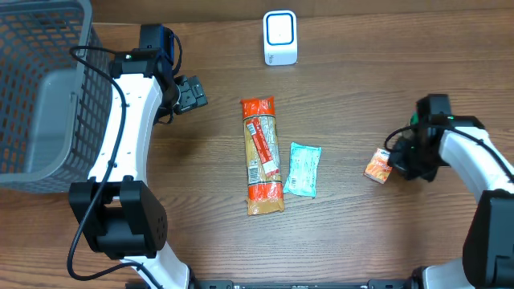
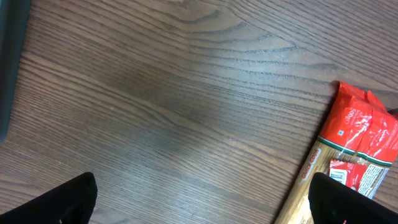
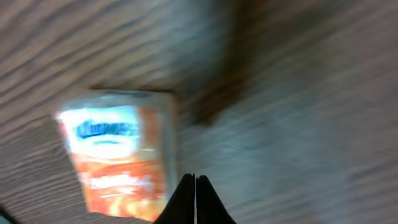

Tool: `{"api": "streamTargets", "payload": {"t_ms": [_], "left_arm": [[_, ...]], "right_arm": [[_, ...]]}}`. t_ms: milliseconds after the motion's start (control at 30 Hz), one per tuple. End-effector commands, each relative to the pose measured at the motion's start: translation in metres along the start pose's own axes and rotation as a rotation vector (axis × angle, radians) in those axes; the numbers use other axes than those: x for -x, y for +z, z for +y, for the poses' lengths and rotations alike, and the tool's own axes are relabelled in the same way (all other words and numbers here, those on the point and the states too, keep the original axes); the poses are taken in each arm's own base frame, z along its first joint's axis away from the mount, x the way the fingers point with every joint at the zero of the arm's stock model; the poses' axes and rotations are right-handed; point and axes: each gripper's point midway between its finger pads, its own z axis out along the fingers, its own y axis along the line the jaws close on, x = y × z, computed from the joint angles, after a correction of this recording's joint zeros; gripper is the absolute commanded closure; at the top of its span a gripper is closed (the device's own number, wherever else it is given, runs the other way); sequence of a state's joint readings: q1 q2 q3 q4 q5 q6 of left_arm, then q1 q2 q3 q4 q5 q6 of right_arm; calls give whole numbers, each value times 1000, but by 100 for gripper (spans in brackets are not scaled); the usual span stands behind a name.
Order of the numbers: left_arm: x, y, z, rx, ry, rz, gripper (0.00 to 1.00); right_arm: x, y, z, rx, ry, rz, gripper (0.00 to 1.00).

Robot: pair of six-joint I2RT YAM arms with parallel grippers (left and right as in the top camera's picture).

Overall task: Scan the item barcode
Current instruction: 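Lower the bottle onto the table and open the right gripper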

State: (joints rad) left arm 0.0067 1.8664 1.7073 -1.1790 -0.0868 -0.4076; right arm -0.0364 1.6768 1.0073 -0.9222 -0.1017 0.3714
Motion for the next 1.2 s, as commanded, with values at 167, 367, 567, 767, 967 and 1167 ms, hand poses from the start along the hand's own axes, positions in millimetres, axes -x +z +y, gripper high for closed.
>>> {"api": "streamTargets", "payload": {"t_ms": [167,367,567,767,967,1167], "left_arm": [[6,-13,-2,-15,17,-38,0],[6,-13,-2,-15,17,-38,0],[6,-13,-2,-15,17,-38,0],[6,-13,-2,-15,17,-38,0],[6,-13,-2,-15,17,-38,0],[6,-13,-2,-15,17,-38,0]], "right_arm": [[-16,9,63,60,-153,-53,88],[-24,10,93,98,-235,-89,80],[-20,0,81,52,-209,-85,81],[-7,-20,51,-58,-163,-153,62],[-7,-17,46,-78,-160,-153,32],[-4,-10,37,-111,-138,-180,31]]}}
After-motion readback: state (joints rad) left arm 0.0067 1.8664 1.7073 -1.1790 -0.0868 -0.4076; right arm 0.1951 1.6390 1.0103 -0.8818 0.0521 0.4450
